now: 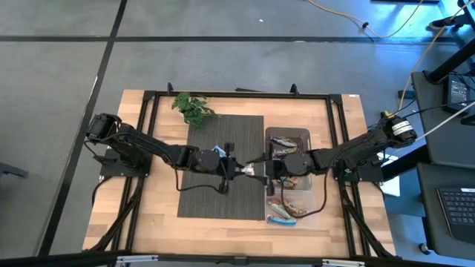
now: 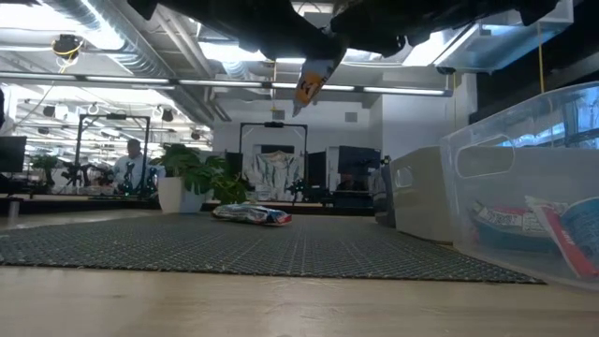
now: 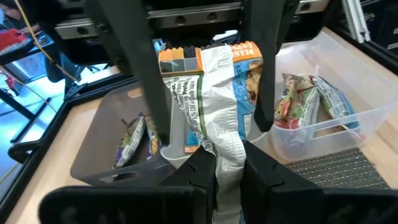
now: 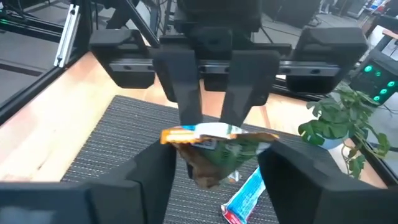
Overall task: Pick and place Granola Bars by type
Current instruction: Put the yellow granola bar into the gray bin, then put the red granola bar into the transparent bin
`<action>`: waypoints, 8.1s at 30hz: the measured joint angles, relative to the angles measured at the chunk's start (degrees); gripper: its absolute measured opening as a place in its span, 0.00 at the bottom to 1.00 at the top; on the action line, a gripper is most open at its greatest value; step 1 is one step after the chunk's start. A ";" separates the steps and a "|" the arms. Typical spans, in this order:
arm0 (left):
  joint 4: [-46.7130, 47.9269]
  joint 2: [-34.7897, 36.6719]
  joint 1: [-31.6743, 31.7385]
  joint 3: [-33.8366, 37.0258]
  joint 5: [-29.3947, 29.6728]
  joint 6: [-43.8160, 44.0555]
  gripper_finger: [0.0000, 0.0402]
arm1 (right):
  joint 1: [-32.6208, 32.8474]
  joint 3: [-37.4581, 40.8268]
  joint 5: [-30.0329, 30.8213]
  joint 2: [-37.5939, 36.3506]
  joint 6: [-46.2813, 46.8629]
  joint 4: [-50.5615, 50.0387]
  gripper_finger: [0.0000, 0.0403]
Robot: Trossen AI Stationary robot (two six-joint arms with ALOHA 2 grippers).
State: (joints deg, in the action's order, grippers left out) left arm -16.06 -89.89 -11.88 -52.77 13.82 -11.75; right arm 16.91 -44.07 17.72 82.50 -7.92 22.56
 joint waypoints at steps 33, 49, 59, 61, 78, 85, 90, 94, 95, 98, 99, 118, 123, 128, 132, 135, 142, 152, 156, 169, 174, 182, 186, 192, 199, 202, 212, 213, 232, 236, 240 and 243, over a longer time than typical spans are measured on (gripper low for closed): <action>16.00 0.00 0.32 0.00 4.52 4.58 0.48 | 0.02 -0.04 0.23 -8.65 7.79 -20.32 0.27; 17.60 0.00 0.35 0.00 4.32 5.01 0.47 | -0.26 -0.11 -8.26 -22.69 34.21 -59.03 0.27; 19.99 0.00 4.20 0.00 4.65 10.00 0.46 | -0.31 -0.09 -12.92 -15.04 38.97 -63.12 0.27; 22.18 0.00 5.74 0.00 4.64 10.63 0.46 | -0.31 -0.09 -12.89 -13.27 38.12 -61.49 0.27; 31.46 0.00 14.77 0.00 -0.90 0.63 0.44 | -1.11 -0.07 -14.80 -6.32 34.87 -57.07 0.36; 30.89 0.00 14.55 0.00 -1.43 0.55 0.45 | -1.11 -0.07 -13.34 -6.32 34.22 -57.04 0.52; 30.89 0.00 14.55 0.00 -1.49 0.56 0.45 | -1.11 -0.07 -12.22 -6.34 34.16 -57.04 0.57; 30.91 0.00 14.55 0.00 -1.63 0.60 0.45 | -1.11 -0.07 -12.24 -6.34 32.87 -56.98 0.57; 30.91 0.00 14.55 0.00 -2.04 0.66 0.45 | -1.11 -0.07 -12.23 -6.34 32.82 -56.95 0.56; 30.91 0.00 14.68 0.00 -5.35 0.92 0.50 | -1.11 -0.07 -12.20 -6.34 32.69 -56.94 0.56; 30.93 0.00 14.69 0.00 -6.65 0.90 0.52 | -1.11 -0.07 -12.20 -6.34 32.61 -56.93 0.56; 26.62 -1.15 14.18 0.04 -4.75 5.10 0.76 | -1.11 -0.04 -10.83 -6.36 31.21 -56.62 0.56; 26.63 -2.70 15.57 -0.07 -8.90 6.54 0.76 | -1.11 -0.04 -7.49 -6.38 31.21 -56.58 0.56; 27.45 -7.13 16.74 0.00 -9.33 2.75 0.76 | -1.11 -0.04 -6.62 -6.38 31.21 -56.51 0.56; 28.27 -10.43 16.87 0.00 -9.29 -0.65 0.76 | -1.11 -0.04 -6.62 -6.38 31.32 -56.49 0.56; 28.68 -12.06 16.89 -0.19 -9.55 -0.67 0.76 | -1.11 -0.04 -6.62 -6.38 31.32 -56.48 0.56; 29.33 -12.70 16.91 -0.22 -11.58 0.72 0.70 | -1.11 -0.04 -6.64 -6.38 31.23 -56.47 0.56; 29.44 -12.83 16.78 -0.11 -12.71 0.61 0.43 | -1.11 -0.04 -6.70 -6.38 31.36 -56.47 0.56; 29.52 -12.87 16.75 -0.07 -12.99 0.50 0.34 | -1.11 -0.04 -6.71 -6.38 31.36 -56.49 0.56; 30.00 -12.98 16.72 -0.72 -11.80 2.77 0.21 | -1.11 -0.04 2.87 -8.36 29.85 -55.47 0.56; 34.30 -12.45 16.28 -4.41 -12.06 4.35 0.21 | -1.07 -0.04 2.89 -8.98 24.46 -48.91 0.56; 23.96 -6.30 14.57 -6.73 -19.20 2.01 0.19 | -0.94 -0.04 2.16 -8.98 13.39 -36.77 0.56; 17.36 -3.84 12.75 -6.82 -19.74 1.93 0.19 | -0.94 0.19 4.17 -8.98 12.11 -33.13 0.56; 3.46 -3.26 10.24 -6.86 -18.46 2.00 0.19 | -0.94 1.44 5.74 -8.98 10.35 -25.37 0.56; -8.17 -3.28 8.74 -6.86 -18.33 3.49 0.20 | -0.94 1.51 5.68 -8.98 7.78 -17.06 0.56; -11.38 -3.28 8.39 -6.86 -18.36 3.01 0.20 | -0.94 1.51 3.55 -8.98 5.24 -11.57 0.56; -15.62 -3.26 8.37 -6.88 -18.47 2.91 0.20 | -0.92 1.51 0.15 -8.94 0.02 -1.30 0.56; -15.98 -3.26 8.37 -6.88 -18.49 2.91 0.20 | -0.92 1.51 0.17 -8.94 0.12 -1.06 0.56; -16.09 -3.26 8.24 -6.88 -18.54 3.04 0.22 | -0.95 1.51 0.27 -8.94 -1.30 -2.03 0.20; -15.25 -3.26 8.19 -6.88 -18.36 3.48 0.27 | -0.90 1.49 0.17 -8.94 -0.14 -4.19 0.20; -12.31 -3.26 8.45 -6.89 -17.16 3.54 0.36 | -0.92 1.46 0.17 -8.95 1.68 -7.91 0.19; -7.80 -2.94 8.74 -6.97 -15.38 3.56 0.43 | -0.94 1.46 0.21 -8.94 4.56 -12.15 0.19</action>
State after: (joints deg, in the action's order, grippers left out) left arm -23.86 -92.83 -3.13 -59.75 -1.55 -8.19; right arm 15.97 -42.61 17.92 73.56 -3.36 10.41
